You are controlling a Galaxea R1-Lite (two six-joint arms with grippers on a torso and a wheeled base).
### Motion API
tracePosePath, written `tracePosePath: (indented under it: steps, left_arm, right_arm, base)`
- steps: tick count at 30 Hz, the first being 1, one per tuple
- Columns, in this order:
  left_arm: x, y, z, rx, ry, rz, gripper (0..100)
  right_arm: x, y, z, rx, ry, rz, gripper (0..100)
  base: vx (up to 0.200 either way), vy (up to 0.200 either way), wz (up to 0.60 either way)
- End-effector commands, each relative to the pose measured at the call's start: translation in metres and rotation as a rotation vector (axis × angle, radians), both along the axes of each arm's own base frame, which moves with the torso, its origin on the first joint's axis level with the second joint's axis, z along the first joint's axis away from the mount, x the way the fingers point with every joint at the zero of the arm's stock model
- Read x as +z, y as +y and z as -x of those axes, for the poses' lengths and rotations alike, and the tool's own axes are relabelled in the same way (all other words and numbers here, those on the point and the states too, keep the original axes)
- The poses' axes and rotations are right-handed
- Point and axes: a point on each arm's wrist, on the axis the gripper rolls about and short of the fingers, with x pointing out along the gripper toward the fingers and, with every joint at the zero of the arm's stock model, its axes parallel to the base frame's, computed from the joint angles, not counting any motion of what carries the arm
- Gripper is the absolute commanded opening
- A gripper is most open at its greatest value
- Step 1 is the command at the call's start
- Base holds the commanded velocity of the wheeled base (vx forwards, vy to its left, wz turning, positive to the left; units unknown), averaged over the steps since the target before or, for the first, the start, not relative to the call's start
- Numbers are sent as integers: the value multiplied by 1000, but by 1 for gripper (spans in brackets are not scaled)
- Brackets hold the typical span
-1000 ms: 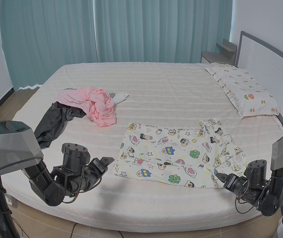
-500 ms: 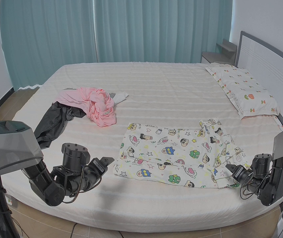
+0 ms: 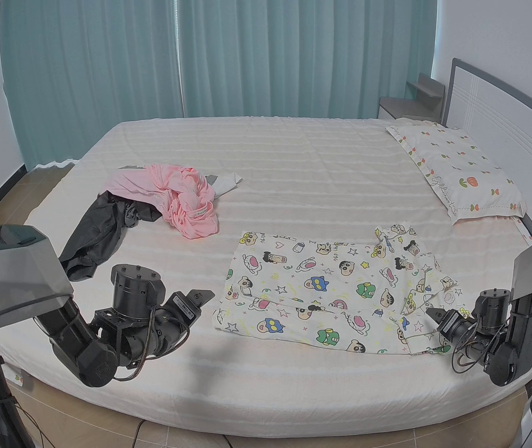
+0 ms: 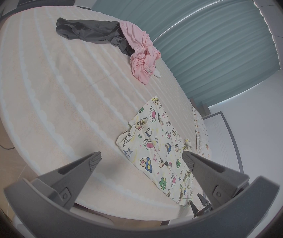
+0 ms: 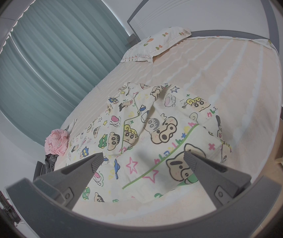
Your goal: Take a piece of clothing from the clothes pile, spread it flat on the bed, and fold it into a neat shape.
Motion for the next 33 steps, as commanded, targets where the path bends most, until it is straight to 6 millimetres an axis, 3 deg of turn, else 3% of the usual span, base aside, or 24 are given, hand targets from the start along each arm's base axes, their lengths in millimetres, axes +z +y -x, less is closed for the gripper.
tracePosePath:
  steps: [1,10,25,33]
  left_arm:
    - [7,2,3,0,-16,10,100]
    - [4,-1,4,-10,-8,2,100]
    - [3,-2,1,-8,-10,5,100]
    - [1,-2,0,-8,-6,3,100]
  right_arm:
    - [7,2,0,6,-36,-4,100]
    - [9,2,0,4,-42,-4,100]
    - [10,4,0,12,-44,-3,100]
    - [10,4,0,12,-44,0,100]
  base:
    - [0,0,0]
    - [200,0,0]
    - [0,0,0]
    - [0,-200,0]
